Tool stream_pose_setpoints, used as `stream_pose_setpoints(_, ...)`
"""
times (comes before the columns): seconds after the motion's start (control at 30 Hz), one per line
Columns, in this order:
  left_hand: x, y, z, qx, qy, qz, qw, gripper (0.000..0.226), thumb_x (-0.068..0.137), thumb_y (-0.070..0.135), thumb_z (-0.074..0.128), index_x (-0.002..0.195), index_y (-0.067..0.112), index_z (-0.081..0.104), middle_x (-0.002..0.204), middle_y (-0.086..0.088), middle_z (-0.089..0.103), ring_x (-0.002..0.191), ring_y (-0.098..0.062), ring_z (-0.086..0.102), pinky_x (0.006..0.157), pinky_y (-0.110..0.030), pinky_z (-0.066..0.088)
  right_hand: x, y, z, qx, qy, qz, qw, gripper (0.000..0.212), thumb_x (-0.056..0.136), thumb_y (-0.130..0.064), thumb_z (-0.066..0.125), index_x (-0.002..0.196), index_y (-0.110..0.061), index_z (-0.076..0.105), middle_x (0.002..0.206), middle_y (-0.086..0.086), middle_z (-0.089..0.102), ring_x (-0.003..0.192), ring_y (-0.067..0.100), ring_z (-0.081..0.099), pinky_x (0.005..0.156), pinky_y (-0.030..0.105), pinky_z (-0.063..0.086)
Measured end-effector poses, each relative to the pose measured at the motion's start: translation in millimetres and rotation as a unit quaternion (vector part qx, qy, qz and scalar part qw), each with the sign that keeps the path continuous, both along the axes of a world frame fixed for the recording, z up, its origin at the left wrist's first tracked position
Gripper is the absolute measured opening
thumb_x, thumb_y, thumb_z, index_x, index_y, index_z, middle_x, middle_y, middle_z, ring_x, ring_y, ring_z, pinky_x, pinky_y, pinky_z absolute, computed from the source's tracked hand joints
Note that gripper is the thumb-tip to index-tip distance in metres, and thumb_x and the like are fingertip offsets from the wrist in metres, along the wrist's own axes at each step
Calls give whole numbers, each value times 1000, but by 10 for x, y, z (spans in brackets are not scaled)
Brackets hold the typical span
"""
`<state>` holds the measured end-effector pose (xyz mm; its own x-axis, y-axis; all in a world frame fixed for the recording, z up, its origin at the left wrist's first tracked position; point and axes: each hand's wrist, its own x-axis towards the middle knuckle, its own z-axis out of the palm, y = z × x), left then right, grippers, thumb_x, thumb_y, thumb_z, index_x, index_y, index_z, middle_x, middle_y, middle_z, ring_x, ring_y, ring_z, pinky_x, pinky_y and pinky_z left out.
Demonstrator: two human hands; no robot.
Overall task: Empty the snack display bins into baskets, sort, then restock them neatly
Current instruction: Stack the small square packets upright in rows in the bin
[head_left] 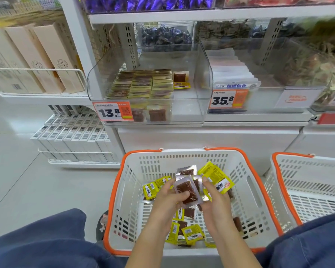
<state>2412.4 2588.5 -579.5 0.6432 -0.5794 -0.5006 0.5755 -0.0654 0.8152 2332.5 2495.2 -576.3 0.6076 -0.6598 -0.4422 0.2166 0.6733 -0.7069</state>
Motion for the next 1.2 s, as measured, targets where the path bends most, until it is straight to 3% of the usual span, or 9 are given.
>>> stream_pose_setpoints(0.27, 181, 115, 155, 13, -110, -158, 981, 49, 66, 5, 69, 111, 22, 65, 97, -4, 74, 95, -23, 69, 88, -43, 52, -30, -95, 26, -31, 29, 87, 995, 43, 80, -25, 69, 117, -3, 66, 109, 19, 70, 94, 34, 70, 60, 34, 56)
stream_pose_setpoints(0.4, 161, 94, 90, 42, -100, -60, 992, 40, 74, 3, 77, 112, 1, 62, 92, -12, 75, 85, -25, 71, 75, -36, 55, -33, -96, 18, -14, -12, 44, 999, 26, 88, -16, 60, 110, -4, 68, 101, 14, 73, 79, 26, 72, 55, 34, 56)
stream_pose_setpoints(0.53, 60, 32, 26, 12, 15, -13, 1000, 37, 81, 2, 73, 114, -7, 60, 102, -20, 72, 94, -29, 70, 84, -38, 58, -8, -66, 18, -3, -23, -14, 1000, 64, 60, -32, 75, 114, 0, 65, 110, 17, 70, 90, 30, 69, 63, 35, 58)
stream_pose_setpoints(0.6, -51, -2, 67, -8, 46, -49, 998, 27, 87, 4, 66, 113, -2, 64, 103, -16, 73, 89, -25, 71, 76, -32, 58, -2, -31, -1, -3, -16, -10, 1000, 52, 64, -27, 74, 109, -2, 67, 101, 17, 71, 83, 30, 69, 62, 37, 58)
stream_pose_setpoints(0.73, -82, -17, 73, -3, 35, 0, 999, 22, 88, 4, 65, 110, 4, 66, 104, -15, 72, 84, -23, 70, 66, -27, 57, -4, -23, 9, -28, -9, -36, 999, 29, 90, -7, 58, 119, -4, 63, 109, 14, 70, 92, 27, 69, 74, 40, 55)
stream_pose_setpoints(0.83, 70, 39, 36, 39, -36, 64, 997, 19, 87, 1, 66, 105, 9, 66, 105, -15, 72, 93, -27, 69, 77, -34, 57, -38, -105, -11, -60, 29, -43, 997, 25, 90, -3, 61, 113, -13, 63, 100, -5, 70, 83, 1, 68, 62, 28, 49)
stream_pose_setpoints(1.0, 231, 56, 105, 50, -102, -42, 993, 19, 83, 7, 66, 102, 10, 65, 99, -13, 71, 92, -29, 67, 81, -39, 49, -54, -154, -47, -99, 75, 27, 992, 20, 82, -1, 67, 85, -19, 76, 88, 0, 75, 87, 17, 70, 65, 34, 55)
stream_pose_setpoints(1.07, 195, 43, 86, 62, -123, -92, 986, 24, 81, 12, 68, 104, 8, 64, 101, -13, 71, 95, -27, 67, 82, -38, 51, -21, -124, -76, -79, 79, 45, 993, 20, 84, -5, 67, 100, -14, 73, 103, 9, 73, 100, 31, 68, 79, 44, 54)
stream_pose_setpoints(1.2, 104, 6, 67, 41, -111, -70, 991, 23, 90, 6, 64, 111, 14, 59, 97, -6, 71, 77, -14, 67, 63, -21, 48, 19, -123, -52, 30, 76, 66, 995, 35, 95, -23, 57, 123, -1, 59, 111, 19, 65, 81, 36, 68, 58, 38, 55)
